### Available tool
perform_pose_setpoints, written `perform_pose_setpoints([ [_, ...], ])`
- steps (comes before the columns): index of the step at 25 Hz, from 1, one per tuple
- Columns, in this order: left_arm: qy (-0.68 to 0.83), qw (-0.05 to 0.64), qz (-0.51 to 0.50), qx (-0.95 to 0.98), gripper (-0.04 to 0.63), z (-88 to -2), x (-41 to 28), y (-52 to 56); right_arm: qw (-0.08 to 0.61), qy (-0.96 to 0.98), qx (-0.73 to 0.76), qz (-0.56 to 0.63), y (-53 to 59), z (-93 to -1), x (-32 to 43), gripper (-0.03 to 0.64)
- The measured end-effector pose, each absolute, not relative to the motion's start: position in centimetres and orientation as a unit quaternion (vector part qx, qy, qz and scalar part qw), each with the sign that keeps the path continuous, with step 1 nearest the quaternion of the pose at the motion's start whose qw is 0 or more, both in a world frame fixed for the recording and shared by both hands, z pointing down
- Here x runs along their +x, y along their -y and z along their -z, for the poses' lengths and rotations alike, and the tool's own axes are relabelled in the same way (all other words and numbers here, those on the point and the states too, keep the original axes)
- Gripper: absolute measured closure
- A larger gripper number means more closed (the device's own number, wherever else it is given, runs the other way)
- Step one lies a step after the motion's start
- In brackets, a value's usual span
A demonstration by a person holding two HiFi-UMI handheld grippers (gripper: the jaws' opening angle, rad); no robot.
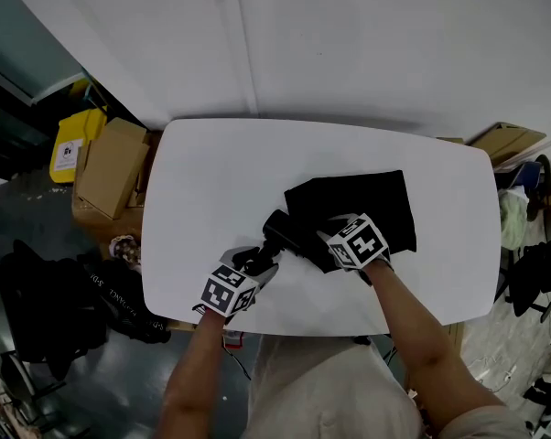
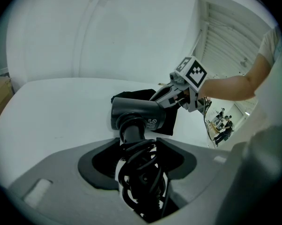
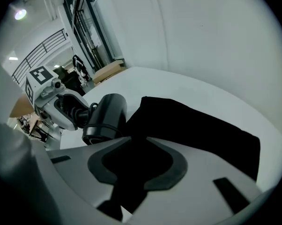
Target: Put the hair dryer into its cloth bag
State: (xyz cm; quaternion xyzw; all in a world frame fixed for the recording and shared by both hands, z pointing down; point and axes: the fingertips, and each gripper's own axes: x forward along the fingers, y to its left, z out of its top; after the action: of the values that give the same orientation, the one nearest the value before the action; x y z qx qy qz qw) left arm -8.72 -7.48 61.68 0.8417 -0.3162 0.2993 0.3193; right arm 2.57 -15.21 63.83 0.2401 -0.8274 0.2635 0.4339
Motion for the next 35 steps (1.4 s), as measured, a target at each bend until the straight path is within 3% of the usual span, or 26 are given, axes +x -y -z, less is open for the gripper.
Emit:
perform_pose_setpoints([
  [6,0.312,0.315,-0.302,0.844,0.35,-61.8,-8.6,7.6,0.447,0.813,0.228,-0.293,15.0,-65.2,2.7,0.524],
  [11,0.31,0.316,-0.299,0.845,0.35,-61.8,-8.4,7.9,0.445,0.809,0.241,-0.299,15.5,-65.2,2.7,0.592],
  [23,0.291,0.313,-0.285,0.858,0.35,-59.7,-9.1,8.7,0.294,0.822,0.282,-0.399,17.0,-58.4,3.0,0.594],
  [35,0.058,0.221,-0.444,0.867,0.35,-57.2,-6.7,11.1,0.272,0.824,0.279,-0.41,16.5,-56.9,3.3,0.594],
])
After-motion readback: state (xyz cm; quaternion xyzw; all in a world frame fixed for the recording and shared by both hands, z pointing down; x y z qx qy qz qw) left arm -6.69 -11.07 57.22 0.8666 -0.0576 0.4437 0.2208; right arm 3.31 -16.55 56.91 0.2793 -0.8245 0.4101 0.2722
